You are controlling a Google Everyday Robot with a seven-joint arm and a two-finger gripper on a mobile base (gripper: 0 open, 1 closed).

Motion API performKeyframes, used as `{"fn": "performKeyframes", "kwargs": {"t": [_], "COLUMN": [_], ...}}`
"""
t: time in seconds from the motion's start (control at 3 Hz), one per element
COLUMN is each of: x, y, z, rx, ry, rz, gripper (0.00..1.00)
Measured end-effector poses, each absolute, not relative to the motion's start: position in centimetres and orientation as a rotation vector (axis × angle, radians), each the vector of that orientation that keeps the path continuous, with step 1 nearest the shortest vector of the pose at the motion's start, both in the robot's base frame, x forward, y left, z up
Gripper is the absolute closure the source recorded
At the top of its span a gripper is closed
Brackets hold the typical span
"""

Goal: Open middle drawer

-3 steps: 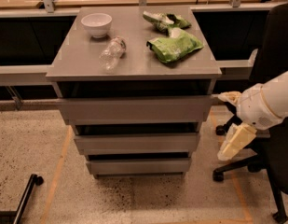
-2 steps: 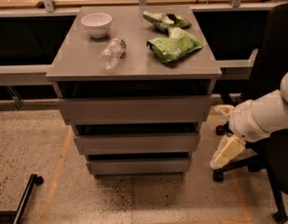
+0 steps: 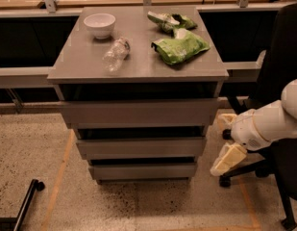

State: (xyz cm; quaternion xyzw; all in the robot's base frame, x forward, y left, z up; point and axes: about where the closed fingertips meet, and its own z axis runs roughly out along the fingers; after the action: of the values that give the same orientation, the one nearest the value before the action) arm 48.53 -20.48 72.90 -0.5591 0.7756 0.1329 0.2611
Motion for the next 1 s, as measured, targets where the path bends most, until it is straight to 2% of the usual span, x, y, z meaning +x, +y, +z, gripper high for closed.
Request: {"fn": "performKeyframes", "kwargs": {"t": [0.33,0.67,1.0], "x": [49.9,54.2,54.1], "y": [-19.2,-17.3,-17.2], "z": [68.7,60.1,59.7], "rx": [-1.507,-1.459,-1.458], "ry": [2.115,2.140,2.142], "rz": [0.415,0.500,0.508], "gripper": [0.00,0.00,0.00]}}
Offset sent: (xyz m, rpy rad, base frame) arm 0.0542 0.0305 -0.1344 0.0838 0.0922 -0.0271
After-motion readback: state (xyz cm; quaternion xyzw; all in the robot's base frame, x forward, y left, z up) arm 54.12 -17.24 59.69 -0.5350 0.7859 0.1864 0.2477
